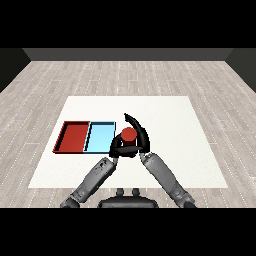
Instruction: Pick the red can and put it in the red box
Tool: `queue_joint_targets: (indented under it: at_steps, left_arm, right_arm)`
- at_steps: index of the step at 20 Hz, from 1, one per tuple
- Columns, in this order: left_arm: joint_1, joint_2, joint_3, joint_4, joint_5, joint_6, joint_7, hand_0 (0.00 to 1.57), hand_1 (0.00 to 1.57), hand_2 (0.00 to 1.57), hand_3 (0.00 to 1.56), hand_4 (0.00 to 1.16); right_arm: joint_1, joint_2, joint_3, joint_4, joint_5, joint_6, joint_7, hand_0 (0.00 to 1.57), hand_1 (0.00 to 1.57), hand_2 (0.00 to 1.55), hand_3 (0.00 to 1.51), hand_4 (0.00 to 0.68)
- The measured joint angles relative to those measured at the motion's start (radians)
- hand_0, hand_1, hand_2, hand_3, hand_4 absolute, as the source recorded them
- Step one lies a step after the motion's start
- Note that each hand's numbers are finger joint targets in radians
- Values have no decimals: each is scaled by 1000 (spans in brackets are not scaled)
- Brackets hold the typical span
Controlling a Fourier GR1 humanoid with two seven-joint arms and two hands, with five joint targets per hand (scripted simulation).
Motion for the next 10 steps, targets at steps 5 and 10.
queue_joint_targets:
  at_steps: [5, 10]
  left_arm:
    - [2, 1, 13, -16, -14, -8, 23, 1571, 1571, 1571, 1497, 1139]
    - [0, -3, 34, -12, -26, -28, 3, 1571, 1571, 1571, 1488, 1137]
  right_arm:
    - [15, 0, -13, -29, 13, -21, 22, 0, 0, 0, 0, 0]
    - [28, -2, -55, -47, 33, 13, 25, 0, 0, 0, 0, 0]
